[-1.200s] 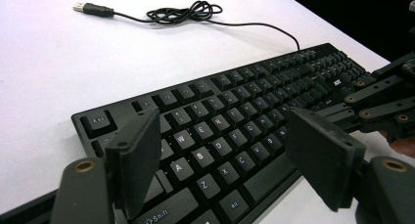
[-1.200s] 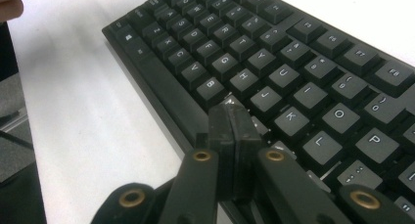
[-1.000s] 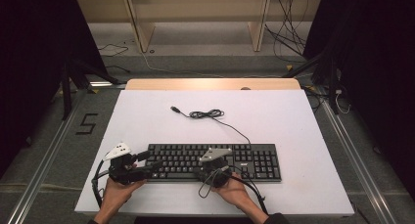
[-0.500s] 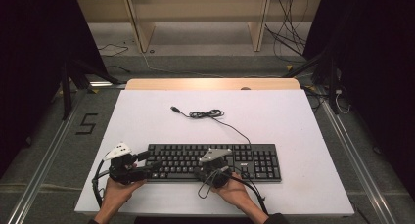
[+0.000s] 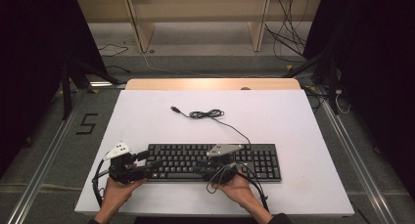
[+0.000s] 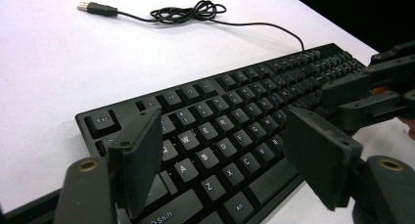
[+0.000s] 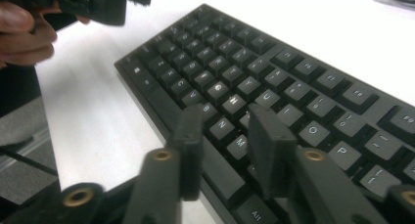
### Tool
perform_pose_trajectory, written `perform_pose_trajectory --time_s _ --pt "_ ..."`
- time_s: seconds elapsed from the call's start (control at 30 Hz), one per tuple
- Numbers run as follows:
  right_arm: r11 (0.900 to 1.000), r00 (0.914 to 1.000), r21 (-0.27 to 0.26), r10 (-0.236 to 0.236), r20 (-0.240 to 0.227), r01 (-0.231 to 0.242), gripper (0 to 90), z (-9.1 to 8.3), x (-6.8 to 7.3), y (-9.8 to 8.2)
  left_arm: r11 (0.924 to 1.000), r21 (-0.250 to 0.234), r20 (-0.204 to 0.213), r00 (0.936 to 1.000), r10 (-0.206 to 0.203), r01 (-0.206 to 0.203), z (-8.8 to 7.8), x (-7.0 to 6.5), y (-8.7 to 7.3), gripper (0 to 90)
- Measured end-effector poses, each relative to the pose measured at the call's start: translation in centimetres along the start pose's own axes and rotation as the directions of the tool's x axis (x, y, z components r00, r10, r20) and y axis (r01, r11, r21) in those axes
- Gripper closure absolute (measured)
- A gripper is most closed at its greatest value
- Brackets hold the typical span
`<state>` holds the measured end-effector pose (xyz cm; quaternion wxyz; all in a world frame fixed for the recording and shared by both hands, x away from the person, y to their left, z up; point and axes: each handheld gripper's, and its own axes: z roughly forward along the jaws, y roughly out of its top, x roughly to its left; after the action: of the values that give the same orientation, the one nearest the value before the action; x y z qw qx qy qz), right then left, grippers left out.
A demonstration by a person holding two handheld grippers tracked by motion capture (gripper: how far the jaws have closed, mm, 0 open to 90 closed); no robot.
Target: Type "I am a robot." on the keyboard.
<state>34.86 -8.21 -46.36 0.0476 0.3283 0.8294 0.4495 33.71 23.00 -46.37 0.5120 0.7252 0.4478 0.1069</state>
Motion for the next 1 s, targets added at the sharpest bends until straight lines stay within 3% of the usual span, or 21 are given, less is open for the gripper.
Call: perform_pose_trajectory --time_s 0.07,0.27,0.4,0.67,1.0 --pt "1.0 0.9999 -0.013 0.014 0.004 -0.014 56.8 -0.3 -0.1 0.1 1.0 0.002 0.0 1.0 -0.003 0.003 0.1 0.0 0.0 32.0" --pt "0.999 0.9993 -0.04 0.037 0.004 -0.036 46.9 -0.9 -0.5 0.2 0.9998 0.018 -0.012 0.9999 0.003 -0.002 0.3 0.1 0.0 40.5" --pt "0.998 0.9991 -0.046 0.041 0.007 -0.041 41.3 -1.1 -0.6 0.2 0.9996 0.028 -0.022 0.9998 0.0 0.001 0.4 0.2 -0.1 50.9" --pt "0.996 0.9992 -0.077 0.037 0.017 -0.036 36.9 -1.5 -0.7 0.3 0.9948 0.1 -0.055 0.9982 0.026 -0.02 1.3 0.5 -0.3 74.0" --pt "0.995 0.9985 -0.089 0.042 0.033 -0.039 34.8 -1.8 -0.9 0.3 0.9893 0.142 -0.066 0.9969 0.043 -0.034 2.0 0.6 -0.4 87.8"
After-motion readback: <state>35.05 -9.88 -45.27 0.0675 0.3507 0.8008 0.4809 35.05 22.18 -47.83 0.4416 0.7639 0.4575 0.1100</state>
